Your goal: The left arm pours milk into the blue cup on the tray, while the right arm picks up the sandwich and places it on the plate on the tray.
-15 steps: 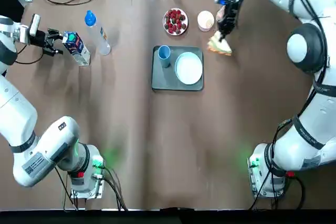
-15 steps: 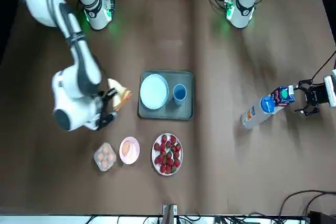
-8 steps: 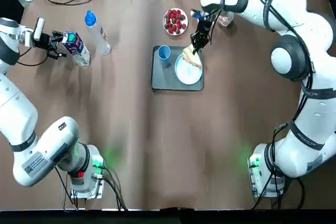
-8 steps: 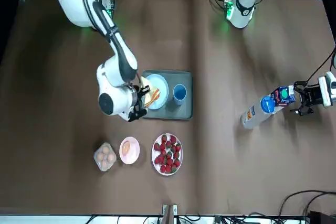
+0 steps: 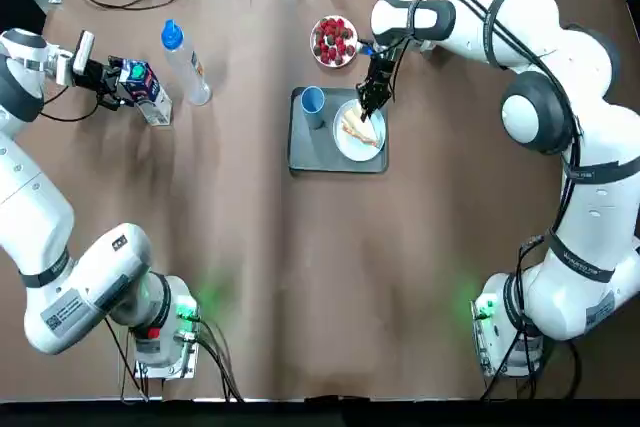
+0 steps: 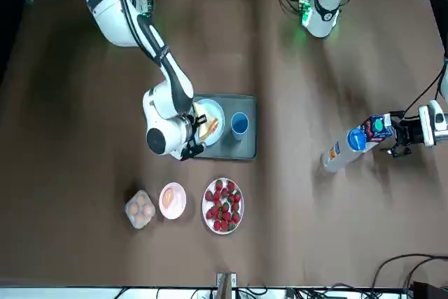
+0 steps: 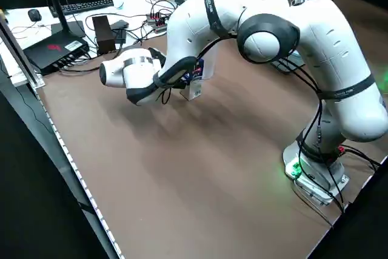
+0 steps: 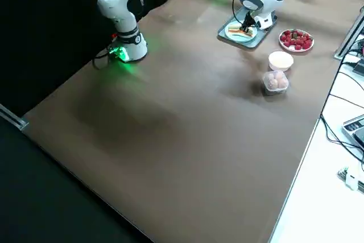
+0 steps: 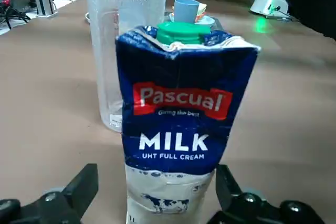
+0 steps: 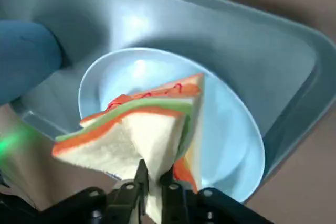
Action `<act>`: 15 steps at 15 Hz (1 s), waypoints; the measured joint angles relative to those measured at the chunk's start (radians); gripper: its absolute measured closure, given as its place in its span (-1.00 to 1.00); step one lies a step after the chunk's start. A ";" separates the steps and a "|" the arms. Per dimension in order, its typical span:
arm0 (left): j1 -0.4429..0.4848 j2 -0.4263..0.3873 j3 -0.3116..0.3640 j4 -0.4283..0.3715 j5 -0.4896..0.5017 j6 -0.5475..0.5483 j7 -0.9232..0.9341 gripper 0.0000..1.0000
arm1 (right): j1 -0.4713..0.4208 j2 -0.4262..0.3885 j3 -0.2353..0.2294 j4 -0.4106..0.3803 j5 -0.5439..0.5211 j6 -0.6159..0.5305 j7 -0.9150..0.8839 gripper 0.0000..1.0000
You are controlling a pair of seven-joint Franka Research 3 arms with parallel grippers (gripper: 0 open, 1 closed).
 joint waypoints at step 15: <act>0.031 0.016 -0.005 -0.048 -0.080 0.001 0.000 -0.98 | -0.092 -0.225 -0.231 0.130 -0.127 -0.329 -0.001 -0.99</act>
